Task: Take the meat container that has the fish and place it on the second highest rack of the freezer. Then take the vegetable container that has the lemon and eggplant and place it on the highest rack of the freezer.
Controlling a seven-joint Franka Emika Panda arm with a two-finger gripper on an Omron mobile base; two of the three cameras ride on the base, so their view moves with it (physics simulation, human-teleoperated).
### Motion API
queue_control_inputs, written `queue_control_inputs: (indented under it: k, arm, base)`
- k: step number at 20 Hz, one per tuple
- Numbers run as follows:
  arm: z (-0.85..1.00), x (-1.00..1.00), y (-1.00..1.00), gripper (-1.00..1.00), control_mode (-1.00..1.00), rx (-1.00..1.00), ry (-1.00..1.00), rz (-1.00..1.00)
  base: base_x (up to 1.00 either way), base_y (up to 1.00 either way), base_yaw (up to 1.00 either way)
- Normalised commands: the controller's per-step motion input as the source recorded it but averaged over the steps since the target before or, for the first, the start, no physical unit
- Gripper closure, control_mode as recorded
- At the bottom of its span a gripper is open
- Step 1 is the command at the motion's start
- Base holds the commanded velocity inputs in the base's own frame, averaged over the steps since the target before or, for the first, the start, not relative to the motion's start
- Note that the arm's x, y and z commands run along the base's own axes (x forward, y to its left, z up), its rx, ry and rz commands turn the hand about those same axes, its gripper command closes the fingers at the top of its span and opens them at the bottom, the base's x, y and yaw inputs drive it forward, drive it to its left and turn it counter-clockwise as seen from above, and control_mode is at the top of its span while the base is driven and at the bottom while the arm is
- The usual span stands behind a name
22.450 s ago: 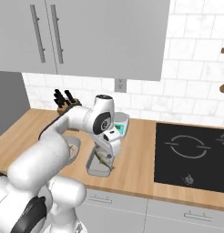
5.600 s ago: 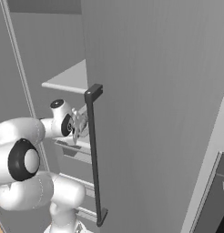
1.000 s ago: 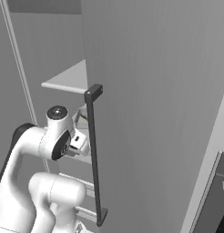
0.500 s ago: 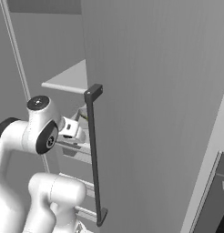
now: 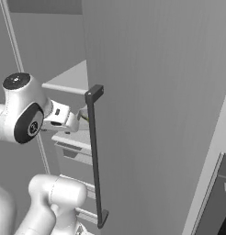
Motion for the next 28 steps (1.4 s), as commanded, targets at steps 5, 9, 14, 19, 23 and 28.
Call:
queue_control_inputs:
  k: [5, 9, 14, 19, 23, 28]
  arm:
    - [0.31, -0.41, 0.00, -1.00, -1.00, 0.00, 0.00, -0.07]
    - [0.01, -0.44, -0.01, -1.00, -1.00, 0.00, -0.04, 0.00]
    - [0.00, 0.00, 0.00, -1.00, 1.00, 0.00, 0.00, 0.00]
    - [0.00, 0.00, 0.00, -1.00, 1.00, 0.00, 0.00, 0.00]
    - [0.00, 0.00, 0.00, -1.00, 1.00, 0.00, 0.00, 0.00]
    - [0.00, 0.00, 0.00, -1.00, 1.00, 0.00, 0.00, 0.00]
  base:
    - [0.00, 0.00, 0.00]
    - [0.00, 0.00, 0.00]
    - [-0.85, -0.53, 0.00]
    - [-0.69, -1.00, -0.22]
    - [0.01, -1.00, -0.51]
    - [0.36, -1.00, -0.39]
